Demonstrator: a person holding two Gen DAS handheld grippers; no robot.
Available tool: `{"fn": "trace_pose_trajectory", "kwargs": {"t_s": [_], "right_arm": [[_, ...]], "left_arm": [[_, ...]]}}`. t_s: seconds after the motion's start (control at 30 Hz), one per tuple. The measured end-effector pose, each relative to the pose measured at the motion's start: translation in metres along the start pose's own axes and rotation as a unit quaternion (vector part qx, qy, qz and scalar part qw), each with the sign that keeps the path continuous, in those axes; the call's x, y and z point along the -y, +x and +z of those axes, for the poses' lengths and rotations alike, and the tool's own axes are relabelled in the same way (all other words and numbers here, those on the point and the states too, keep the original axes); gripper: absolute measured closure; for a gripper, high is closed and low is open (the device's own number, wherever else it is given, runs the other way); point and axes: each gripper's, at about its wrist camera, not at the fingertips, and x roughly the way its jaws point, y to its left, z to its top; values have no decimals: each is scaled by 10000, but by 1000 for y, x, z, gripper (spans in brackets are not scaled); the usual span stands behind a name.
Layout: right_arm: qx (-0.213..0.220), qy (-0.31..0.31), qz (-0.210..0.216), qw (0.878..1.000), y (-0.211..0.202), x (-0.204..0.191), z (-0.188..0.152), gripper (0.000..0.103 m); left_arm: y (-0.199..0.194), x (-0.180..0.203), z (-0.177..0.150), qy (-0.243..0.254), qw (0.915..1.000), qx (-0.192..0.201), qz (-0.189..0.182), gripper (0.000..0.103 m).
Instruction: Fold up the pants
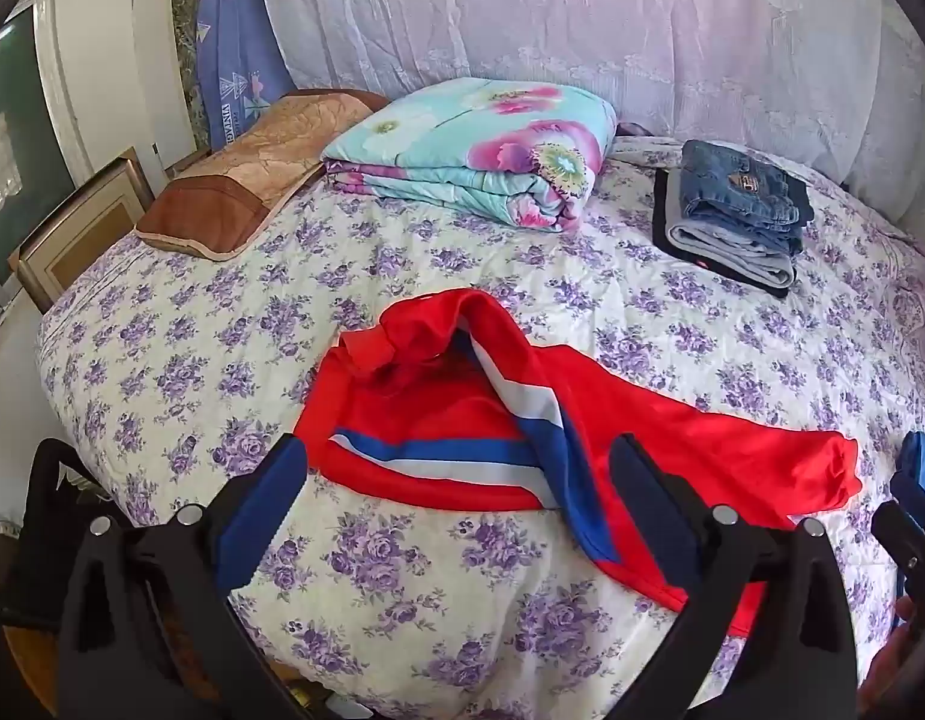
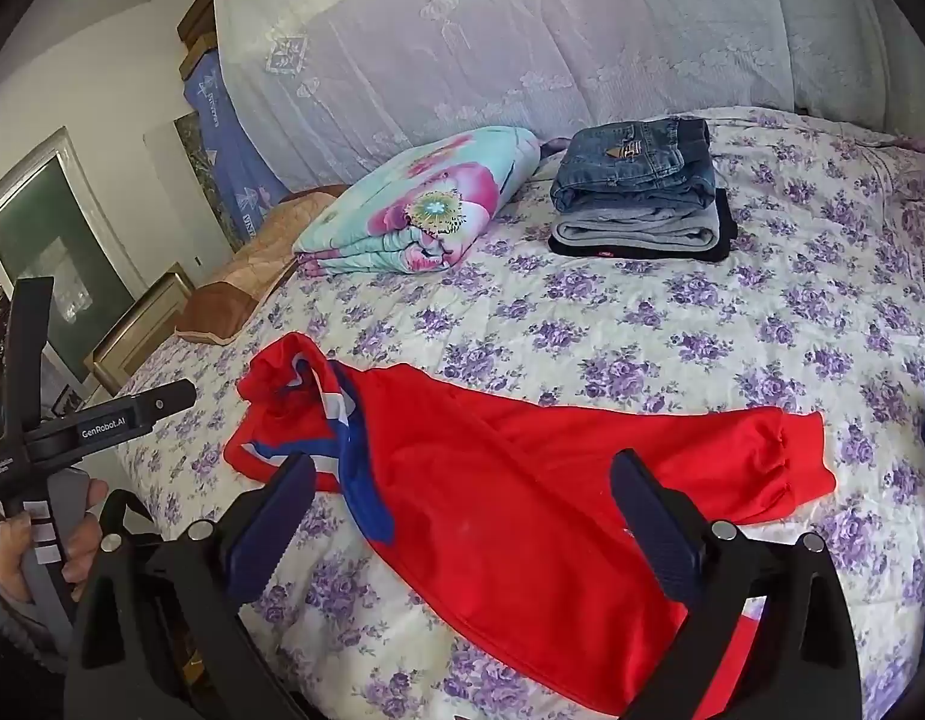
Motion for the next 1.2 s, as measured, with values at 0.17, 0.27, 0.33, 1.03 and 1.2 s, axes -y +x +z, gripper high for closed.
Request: {"fn": "trace_pose_trajectory", "kwargs": {"t_s": [0.17, 0.27, 0.33, 1.03, 1.2], "right_arm": [[2, 14, 1, 10000, -1, 0, 0, 4], [2, 16, -2, 10000, -3, 1, 1, 4], [-19, 25, 5, 10000, -5, 1, 2, 4], [-110, 142, 11, 9998, 6, 7, -1, 4], [-113, 132, -4, 9998, 10, 10, 1, 4]], "left_arm": [[-2, 1, -2, -56, 10000, 15, -24, 4], [-3, 0, -4, -89, 10000, -23, -23, 4], [-2, 2, -1, -15, 10000, -13, -15, 4], [9, 0, -7, -49, 9999, -125, -8, 4], [18, 2, -1, -52, 9998, -191, -10, 4]]}}
